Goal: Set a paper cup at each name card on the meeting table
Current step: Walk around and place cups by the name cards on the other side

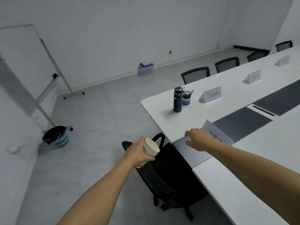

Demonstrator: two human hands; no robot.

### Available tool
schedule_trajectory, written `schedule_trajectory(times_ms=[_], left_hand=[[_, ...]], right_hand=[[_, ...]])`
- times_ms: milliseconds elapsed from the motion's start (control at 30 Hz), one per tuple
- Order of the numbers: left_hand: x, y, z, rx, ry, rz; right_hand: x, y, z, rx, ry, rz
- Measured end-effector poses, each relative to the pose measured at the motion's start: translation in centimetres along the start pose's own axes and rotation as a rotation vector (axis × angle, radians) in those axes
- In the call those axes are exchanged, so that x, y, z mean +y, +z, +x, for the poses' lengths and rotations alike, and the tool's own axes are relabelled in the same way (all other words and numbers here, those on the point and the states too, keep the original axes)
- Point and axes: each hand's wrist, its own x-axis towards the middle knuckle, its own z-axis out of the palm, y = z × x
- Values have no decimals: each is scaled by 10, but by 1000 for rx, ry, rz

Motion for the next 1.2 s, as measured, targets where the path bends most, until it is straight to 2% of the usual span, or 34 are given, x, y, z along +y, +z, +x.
schedule_trajectory(times_ms=[267, 467, 633, 1000, 1200], left_hand=[[56, 44, 104, -82, 104, -23], [78, 54, 166, -125, 147, -68], [94, 50, 208, -92, 218, -78], [114, 72, 284, -137, 244, -164], [127, 99, 309, -167, 256, -104]], right_hand=[[81, -5, 58, -25, 105, 195], [98, -9, 106, -47, 235, 630], [97, -21, 137, -84, 299, 1015], [127, -24, 195, -100, 366, 1115], [160, -8, 211, -139, 433, 1109]])
